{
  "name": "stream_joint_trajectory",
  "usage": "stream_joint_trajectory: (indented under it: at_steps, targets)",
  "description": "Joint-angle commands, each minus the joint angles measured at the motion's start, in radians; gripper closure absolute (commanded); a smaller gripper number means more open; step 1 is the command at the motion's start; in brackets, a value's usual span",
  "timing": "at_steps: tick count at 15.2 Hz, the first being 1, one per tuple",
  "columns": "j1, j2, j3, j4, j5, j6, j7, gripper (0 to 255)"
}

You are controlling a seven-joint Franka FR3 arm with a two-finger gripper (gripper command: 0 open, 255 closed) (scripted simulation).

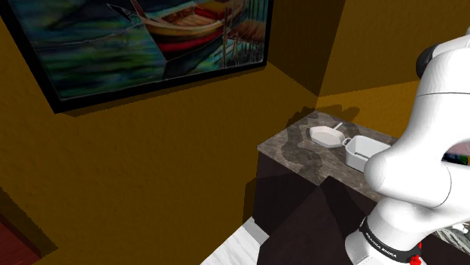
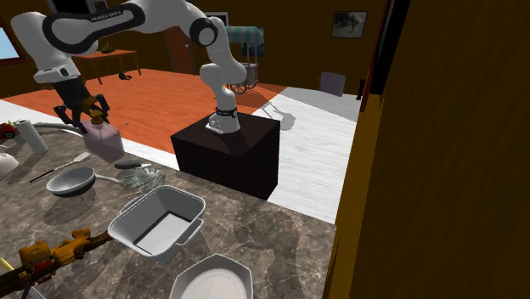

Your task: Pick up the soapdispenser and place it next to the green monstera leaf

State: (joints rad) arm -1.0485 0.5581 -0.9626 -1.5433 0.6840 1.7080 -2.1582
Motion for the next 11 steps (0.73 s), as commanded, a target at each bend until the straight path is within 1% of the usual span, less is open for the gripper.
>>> stream_joint_trajectory:
  at_steps: [1, 11]
  targets:
    - [-0.001, 0.008, 0.004, -0.016, 0.008, 0.019, -0.011, 255]
    - [-0.008, 0.056, 0.036, -0.085, 0.055, 0.111, -0.058, 255]
